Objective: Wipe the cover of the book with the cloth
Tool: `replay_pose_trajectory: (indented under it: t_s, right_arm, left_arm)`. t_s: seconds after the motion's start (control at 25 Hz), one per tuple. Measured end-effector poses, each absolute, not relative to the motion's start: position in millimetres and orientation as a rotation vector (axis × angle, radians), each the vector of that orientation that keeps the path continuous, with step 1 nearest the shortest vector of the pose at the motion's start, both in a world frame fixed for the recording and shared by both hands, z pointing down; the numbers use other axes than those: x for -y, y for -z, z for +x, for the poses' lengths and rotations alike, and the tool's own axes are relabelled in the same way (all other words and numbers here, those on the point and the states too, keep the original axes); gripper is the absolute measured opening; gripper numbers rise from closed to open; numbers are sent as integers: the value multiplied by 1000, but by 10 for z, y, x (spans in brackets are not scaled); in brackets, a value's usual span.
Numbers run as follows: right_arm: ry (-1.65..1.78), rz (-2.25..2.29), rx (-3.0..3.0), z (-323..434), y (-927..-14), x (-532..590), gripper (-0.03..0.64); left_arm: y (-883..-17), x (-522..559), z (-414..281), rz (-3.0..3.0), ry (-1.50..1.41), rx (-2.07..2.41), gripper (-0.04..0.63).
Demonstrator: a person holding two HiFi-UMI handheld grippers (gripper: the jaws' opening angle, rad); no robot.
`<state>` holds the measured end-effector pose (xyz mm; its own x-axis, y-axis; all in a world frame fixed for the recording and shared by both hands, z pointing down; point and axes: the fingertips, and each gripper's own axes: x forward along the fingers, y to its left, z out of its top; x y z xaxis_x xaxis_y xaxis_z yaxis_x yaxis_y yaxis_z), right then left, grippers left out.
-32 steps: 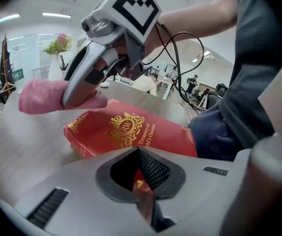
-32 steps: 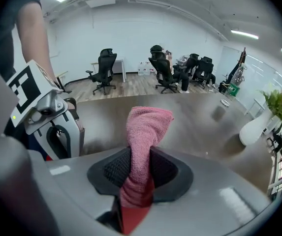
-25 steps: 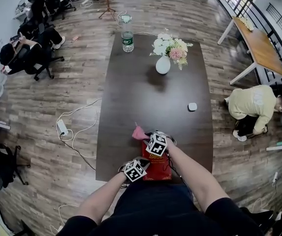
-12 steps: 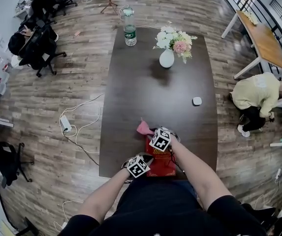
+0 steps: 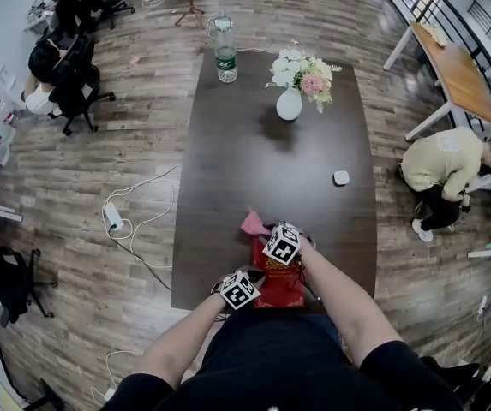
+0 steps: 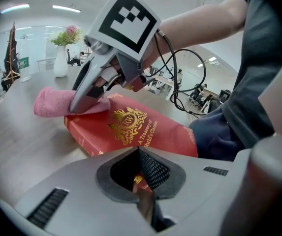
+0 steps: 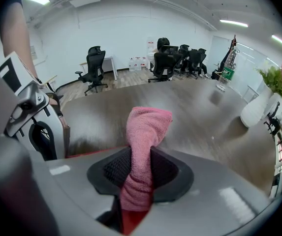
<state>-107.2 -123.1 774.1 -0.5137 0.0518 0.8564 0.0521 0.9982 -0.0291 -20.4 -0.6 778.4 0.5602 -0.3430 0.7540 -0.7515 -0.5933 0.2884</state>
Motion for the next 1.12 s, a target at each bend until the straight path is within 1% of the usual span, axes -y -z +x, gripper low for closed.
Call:
replay_pose_trajectory:
  t_s: [1.12]
  right_arm:
    - [-10,13,2099,-655,-7763,1433,110]
  left_arm:
    - [-7807,-3,-226,2191,-910,894,-5]
